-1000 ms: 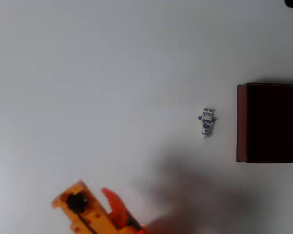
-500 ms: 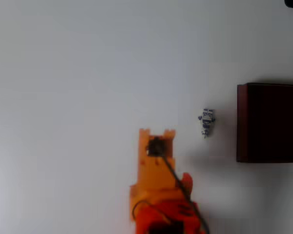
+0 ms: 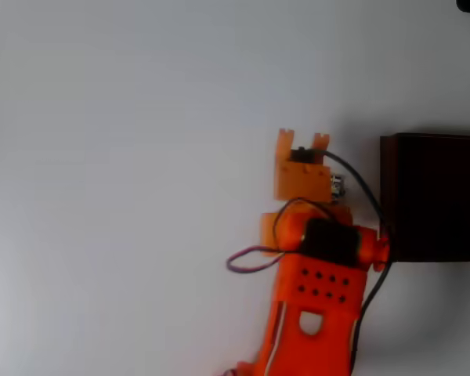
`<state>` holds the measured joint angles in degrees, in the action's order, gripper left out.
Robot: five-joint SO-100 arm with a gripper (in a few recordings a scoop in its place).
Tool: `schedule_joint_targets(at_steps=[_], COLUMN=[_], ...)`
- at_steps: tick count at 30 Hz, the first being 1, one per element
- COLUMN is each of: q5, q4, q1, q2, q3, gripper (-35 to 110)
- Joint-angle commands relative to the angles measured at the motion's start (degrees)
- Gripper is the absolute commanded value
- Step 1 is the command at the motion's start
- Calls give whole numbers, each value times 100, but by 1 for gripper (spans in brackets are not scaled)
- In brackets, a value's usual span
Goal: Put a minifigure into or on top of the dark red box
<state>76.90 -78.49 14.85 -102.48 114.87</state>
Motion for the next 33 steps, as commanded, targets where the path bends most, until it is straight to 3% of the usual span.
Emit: schedule_joint_targets(at_steps=[1, 33], q5=[-149, -747], q4=[123, 105], q1=[369, 580], q2=[369, 2619], q3=[-404, -1986], gripper=[29, 25])
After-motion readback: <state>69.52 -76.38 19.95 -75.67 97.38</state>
